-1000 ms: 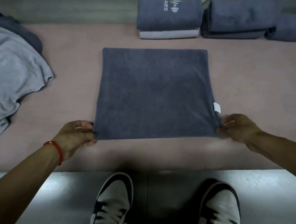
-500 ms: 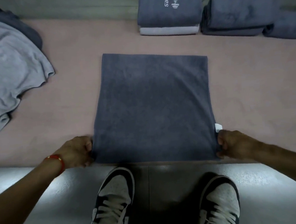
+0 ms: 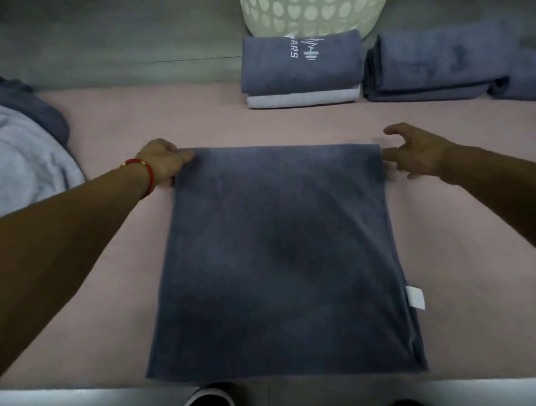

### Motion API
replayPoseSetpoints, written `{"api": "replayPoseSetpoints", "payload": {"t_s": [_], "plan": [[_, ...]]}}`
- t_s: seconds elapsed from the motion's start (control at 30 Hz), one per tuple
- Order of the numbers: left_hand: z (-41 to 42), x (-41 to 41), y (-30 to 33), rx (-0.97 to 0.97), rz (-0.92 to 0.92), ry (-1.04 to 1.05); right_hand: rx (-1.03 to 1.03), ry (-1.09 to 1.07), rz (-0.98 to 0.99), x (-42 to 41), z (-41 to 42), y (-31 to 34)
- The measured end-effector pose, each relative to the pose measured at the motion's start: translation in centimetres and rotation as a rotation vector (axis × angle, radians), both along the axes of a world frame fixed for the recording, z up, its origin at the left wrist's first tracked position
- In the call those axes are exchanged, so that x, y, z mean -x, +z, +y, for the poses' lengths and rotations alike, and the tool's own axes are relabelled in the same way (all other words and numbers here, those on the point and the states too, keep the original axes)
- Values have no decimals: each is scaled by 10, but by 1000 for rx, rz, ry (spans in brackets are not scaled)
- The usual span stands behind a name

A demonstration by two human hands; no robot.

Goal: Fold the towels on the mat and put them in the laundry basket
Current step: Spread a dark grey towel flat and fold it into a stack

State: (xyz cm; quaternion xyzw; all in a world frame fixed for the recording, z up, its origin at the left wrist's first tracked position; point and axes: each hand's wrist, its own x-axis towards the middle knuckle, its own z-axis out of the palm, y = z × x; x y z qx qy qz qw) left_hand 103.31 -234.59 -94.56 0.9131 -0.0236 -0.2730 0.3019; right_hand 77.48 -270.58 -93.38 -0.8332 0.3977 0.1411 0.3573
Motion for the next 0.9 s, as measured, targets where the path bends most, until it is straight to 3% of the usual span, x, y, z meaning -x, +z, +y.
{"api": "replayPoseSetpoints", "payload": {"t_s": [0.2,0.33,0.53,0.73,0.9], "plan": [[-16,-15,-8,145,114,213,48,-141,-137,-22,5,-20],[-1,-16,-14,284,53,254,-43,-327,-286,-20,4,-22],[35,4,-33,481,45,219,-213,-224,-256,-8,15,-21],[25,3,-29,406,59,122,64,-56,-30,-21,19,-18],[12,-11,-23,496,97,239,266,-15,-236,-26,16,-19]]}}
